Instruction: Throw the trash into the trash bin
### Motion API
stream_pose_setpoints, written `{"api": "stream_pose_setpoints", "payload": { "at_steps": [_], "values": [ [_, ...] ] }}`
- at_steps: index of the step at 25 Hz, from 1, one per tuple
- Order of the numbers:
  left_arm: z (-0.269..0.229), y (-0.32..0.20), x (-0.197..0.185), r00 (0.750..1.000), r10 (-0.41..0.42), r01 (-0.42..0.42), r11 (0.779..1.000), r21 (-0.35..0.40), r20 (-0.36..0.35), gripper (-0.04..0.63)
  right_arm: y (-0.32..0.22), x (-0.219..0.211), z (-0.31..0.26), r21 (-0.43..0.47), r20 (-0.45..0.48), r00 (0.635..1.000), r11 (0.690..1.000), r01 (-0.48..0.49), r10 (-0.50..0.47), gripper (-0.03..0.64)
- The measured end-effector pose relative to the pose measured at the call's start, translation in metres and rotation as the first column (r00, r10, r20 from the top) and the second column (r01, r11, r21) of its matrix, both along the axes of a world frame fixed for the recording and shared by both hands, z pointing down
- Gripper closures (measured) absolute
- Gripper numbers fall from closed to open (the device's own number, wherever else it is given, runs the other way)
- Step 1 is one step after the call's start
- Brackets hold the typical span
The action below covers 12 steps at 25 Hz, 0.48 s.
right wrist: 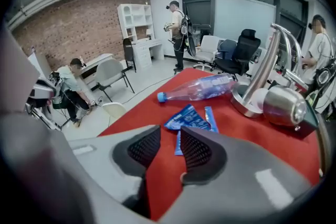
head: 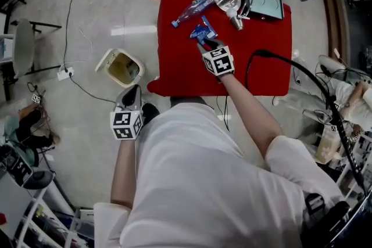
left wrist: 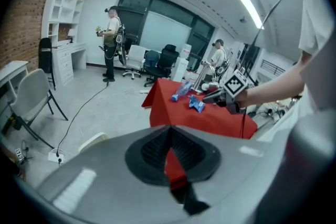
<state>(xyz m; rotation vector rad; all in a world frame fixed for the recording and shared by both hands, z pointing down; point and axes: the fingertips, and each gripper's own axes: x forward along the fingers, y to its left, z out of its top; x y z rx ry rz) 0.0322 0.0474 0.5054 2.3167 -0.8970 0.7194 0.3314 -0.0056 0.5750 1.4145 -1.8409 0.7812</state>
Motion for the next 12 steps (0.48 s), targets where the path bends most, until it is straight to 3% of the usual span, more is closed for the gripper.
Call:
{"api": "stream_pose_setpoints", "payload": {
  "at_steps": [10, 12],
  "values": [
    [0.002, 0.0, 0.014, 0.998, -0.035, 0.035, 0.999, -0.012, 0.043, 0.591, -0.02, 0.065, 0.056, -0.143, -0.033, 0.995, 0.985, -0.096, 0.093, 0.245],
    [0.004, 0.005, 0.011, 0.997, -0.046, 0.047, 0.999, -0.02, 0.054, 0.591, -0.02, 0.065, 0.068, -0.175, -0.019, 0.995, 0.98, -0.096, 0.094, 0.222]
  ]
}}
